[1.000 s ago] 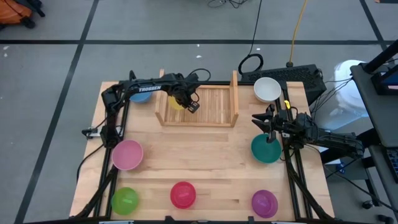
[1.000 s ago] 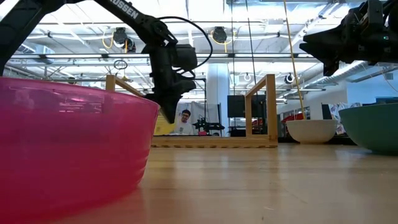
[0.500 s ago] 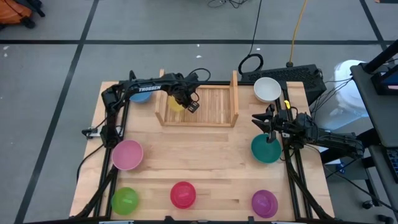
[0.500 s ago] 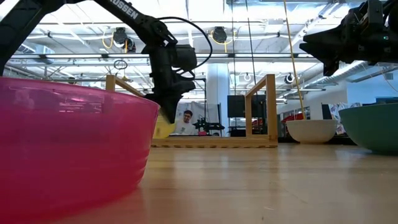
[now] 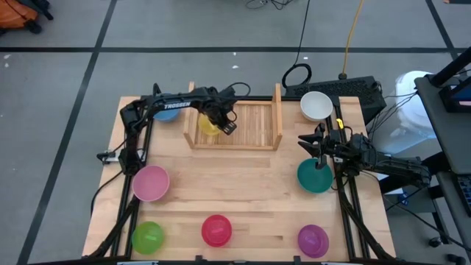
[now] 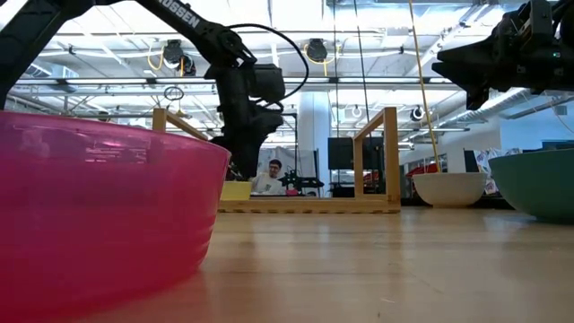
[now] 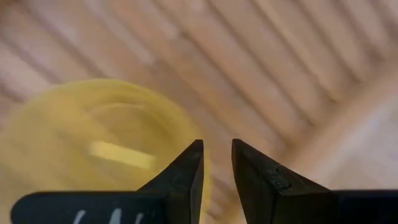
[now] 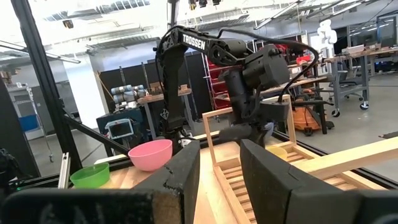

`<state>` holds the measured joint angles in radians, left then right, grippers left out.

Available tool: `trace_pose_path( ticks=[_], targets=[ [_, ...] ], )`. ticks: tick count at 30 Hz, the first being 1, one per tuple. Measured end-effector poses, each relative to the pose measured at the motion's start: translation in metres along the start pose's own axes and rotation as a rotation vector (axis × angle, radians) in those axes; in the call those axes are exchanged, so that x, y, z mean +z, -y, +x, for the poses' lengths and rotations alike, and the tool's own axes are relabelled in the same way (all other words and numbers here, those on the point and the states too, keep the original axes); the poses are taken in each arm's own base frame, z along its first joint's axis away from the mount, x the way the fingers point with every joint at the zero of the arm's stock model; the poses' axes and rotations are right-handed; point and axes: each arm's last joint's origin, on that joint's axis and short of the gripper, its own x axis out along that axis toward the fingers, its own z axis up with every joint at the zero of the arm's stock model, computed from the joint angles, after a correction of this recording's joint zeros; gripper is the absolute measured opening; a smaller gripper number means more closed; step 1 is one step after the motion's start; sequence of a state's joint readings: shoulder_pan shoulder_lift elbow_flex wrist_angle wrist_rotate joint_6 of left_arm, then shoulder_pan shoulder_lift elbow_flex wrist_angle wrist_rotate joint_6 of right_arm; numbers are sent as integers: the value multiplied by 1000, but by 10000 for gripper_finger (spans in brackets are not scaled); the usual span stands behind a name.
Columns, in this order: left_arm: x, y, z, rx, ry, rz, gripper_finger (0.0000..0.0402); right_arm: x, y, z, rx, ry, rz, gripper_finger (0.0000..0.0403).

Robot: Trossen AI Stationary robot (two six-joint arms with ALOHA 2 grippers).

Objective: Place and stack bowls onto a shelf
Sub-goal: Put the pink bowl on the shelf

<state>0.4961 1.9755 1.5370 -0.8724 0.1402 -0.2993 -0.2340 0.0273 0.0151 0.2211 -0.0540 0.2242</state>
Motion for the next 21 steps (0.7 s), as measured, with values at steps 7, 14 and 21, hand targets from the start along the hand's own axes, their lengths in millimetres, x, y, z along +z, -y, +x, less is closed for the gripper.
trace_pose_path(
  ticks=[7,14,21],
  targets=[
    [-5,24,-47,-202,112,62,88,5,-1,0,16,53,107,110],
    [-25,45,-132,-276,398,164,88,13,-3,-1,44,133,153,110],
    [-67,57,-203,-279,622,344,88,14,-3,-1,48,147,163,110]
  ],
)
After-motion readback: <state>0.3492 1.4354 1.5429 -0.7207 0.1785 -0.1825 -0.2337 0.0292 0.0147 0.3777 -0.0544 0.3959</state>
